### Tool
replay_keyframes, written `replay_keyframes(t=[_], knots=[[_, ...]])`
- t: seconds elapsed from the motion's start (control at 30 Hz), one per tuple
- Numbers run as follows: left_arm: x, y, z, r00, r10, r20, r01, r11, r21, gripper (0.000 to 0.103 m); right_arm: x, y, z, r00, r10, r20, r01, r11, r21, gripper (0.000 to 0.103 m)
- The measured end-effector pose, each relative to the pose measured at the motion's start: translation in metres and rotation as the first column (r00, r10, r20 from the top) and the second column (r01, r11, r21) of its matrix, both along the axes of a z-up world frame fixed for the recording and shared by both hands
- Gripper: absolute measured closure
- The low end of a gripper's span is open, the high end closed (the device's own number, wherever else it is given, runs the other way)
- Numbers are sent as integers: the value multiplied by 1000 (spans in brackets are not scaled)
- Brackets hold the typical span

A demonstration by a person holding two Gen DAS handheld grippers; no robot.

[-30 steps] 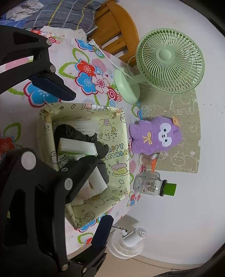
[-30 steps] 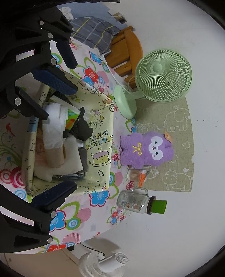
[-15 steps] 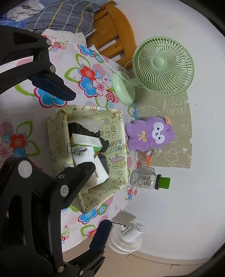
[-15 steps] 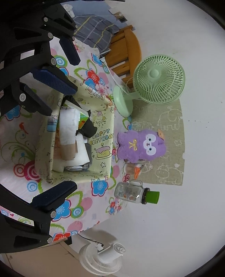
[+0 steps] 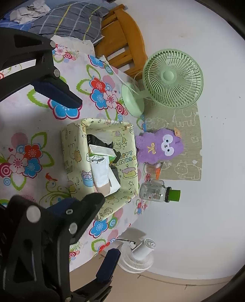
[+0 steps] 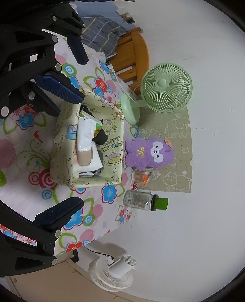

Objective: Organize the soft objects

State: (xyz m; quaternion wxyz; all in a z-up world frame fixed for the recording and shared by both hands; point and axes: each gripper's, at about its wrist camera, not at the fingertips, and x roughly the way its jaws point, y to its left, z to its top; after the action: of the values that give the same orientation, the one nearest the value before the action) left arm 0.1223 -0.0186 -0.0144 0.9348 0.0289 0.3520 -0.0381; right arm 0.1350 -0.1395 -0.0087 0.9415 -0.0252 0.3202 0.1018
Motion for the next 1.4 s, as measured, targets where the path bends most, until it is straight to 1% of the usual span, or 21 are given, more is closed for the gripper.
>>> replay_keyframes(t=[0.67, 0.87, 1.1, 1.23, 1.4], knots=[[-49, 3, 14, 999, 16, 46, -16, 1000, -5, 0, -55, -23, 16, 997, -53, 55, 52, 999, 10, 2], [-63, 3, 20, 997, 28, 68, -27, 1000, -7, 0, -70, -30, 24, 994, -63, 86, 62, 998, 4, 2], [-76, 7, 26, 995, 40, 91, -38, 999, -15, 0, -82, -36, 30, 992, -71, 100, 70, 998, 8, 2], [-80, 11, 29, 994, 48, 95, -46, 999, -23, 0, -88, -40, 34, 993, -70, 97, 67, 997, 27, 2], [-87, 13, 35, 992, 52, 115, -49, 998, -24, 0, -96, -43, 39, 989, -81, 120, 78, 997, 28, 2]])
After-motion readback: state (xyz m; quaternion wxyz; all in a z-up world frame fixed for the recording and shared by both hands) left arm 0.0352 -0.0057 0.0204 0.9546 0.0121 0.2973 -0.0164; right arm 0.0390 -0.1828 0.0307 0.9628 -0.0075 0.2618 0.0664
